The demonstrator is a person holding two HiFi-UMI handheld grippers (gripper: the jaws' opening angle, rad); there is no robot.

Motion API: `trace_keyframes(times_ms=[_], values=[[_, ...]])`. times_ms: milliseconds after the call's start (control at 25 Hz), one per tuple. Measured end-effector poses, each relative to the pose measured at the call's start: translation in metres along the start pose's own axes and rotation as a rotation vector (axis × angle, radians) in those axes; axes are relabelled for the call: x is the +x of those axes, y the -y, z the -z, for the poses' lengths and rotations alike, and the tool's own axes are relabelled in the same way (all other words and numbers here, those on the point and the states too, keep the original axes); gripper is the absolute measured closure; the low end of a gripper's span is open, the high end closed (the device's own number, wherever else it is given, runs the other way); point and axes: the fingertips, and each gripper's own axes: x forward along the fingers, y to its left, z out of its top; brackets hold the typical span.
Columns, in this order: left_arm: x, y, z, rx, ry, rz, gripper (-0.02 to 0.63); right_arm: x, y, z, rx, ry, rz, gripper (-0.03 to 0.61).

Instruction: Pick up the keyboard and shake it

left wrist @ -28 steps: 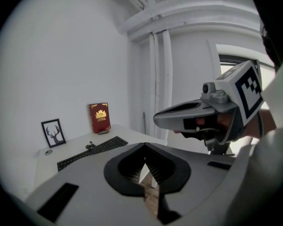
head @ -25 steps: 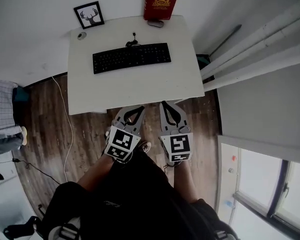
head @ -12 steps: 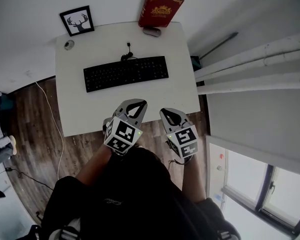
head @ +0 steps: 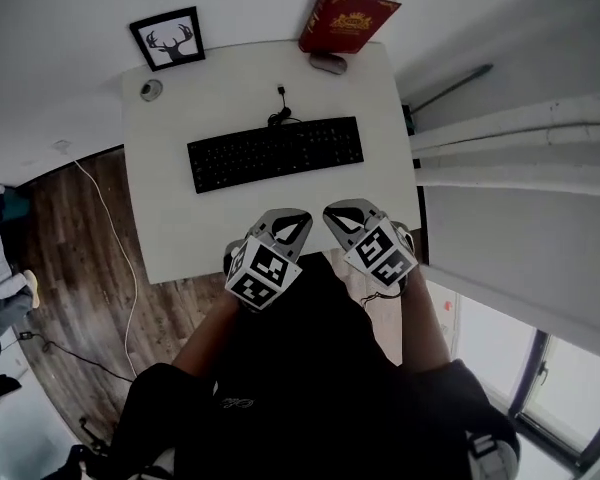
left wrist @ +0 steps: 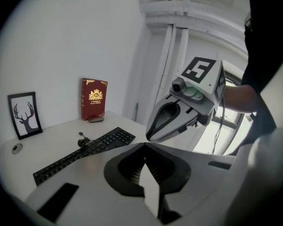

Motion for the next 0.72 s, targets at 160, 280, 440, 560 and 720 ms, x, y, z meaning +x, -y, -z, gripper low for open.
trace_keyframes(times_ms=[160,280,440,560,720], values=[[-0.004,-0.032,0.017,-0.031,-0.05,-0.063,0.612,0.03,0.023,-0.013,-0.11,-0.057,-0.052,0.557],[-0.009,-0.068,0.024,-0.088,-0.071,-0.163,0.612,0.057,0.058,-0.017,-0.062,-0.094,-0.074,0.557],[-0.021,-0.115,0.028,-0.154,-0.13,-0.322,0.612,0.088,0.112,-0.018,-0.024,-0.145,-0.1,0.555],[-0.018,-0.141,0.032,-0.139,-0.195,-0.363,0.612,0.11,0.139,-0.021,-0.12,-0.168,-0.156,0.555],[-0.006,-0.186,0.044,0.041,-0.356,-0.358,0.612,0.129,0.16,-0.018,-0.183,-0.201,-0.211,0.555]])
